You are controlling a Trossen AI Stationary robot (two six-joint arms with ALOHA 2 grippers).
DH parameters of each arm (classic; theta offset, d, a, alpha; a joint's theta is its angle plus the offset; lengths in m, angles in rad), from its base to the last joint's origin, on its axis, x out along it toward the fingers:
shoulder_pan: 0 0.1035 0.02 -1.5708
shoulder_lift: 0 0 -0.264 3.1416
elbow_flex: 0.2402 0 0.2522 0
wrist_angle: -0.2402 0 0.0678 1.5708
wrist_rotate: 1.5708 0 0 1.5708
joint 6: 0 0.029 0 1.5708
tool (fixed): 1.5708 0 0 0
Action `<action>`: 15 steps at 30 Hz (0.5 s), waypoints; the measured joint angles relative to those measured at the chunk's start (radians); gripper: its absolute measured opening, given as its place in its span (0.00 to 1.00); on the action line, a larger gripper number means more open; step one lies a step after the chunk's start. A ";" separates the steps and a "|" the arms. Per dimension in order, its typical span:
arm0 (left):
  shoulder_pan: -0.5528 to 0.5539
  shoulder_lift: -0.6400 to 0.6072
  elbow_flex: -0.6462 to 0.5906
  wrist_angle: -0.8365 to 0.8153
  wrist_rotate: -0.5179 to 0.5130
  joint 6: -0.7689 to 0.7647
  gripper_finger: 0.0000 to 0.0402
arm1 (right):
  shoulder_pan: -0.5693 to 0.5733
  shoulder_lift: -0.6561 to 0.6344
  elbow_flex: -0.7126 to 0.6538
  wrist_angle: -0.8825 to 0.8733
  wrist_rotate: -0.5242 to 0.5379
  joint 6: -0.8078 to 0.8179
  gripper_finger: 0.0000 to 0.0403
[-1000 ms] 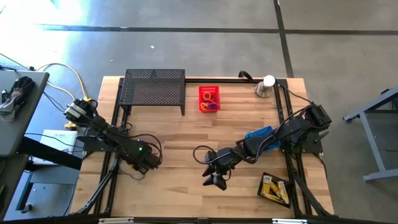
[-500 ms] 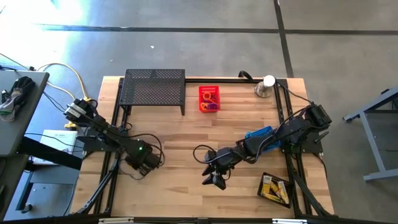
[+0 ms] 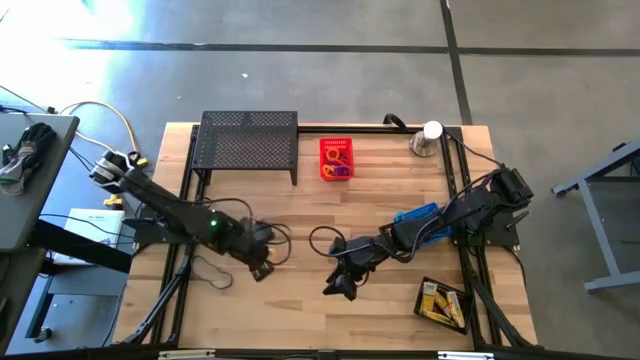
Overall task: Pick & Place Office Desk Supplies
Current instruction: Put the yellow spring keychain into the red bin
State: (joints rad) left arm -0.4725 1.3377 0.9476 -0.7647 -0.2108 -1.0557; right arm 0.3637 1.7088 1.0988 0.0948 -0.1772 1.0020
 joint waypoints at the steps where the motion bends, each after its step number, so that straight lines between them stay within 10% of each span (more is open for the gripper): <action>1: -0.007 -0.005 0.019 0.062 -0.043 0.060 0.03 | 0.000 0.000 0.000 0.000 0.003 0.013 0.53; 8: -0.044 -0.005 0.075 0.476 -0.245 0.500 0.02 | 0.000 0.000 0.000 0.000 0.003 0.016 0.53; 15: -0.028 -0.004 0.079 0.457 -0.315 0.590 0.02 | -0.002 0.000 0.000 0.006 -0.008 -0.038 0.53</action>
State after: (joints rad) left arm -0.5005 1.3336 1.0264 -0.3077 -0.5257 -0.4658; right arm 0.3615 1.7091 1.0988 0.1007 -0.1848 0.9637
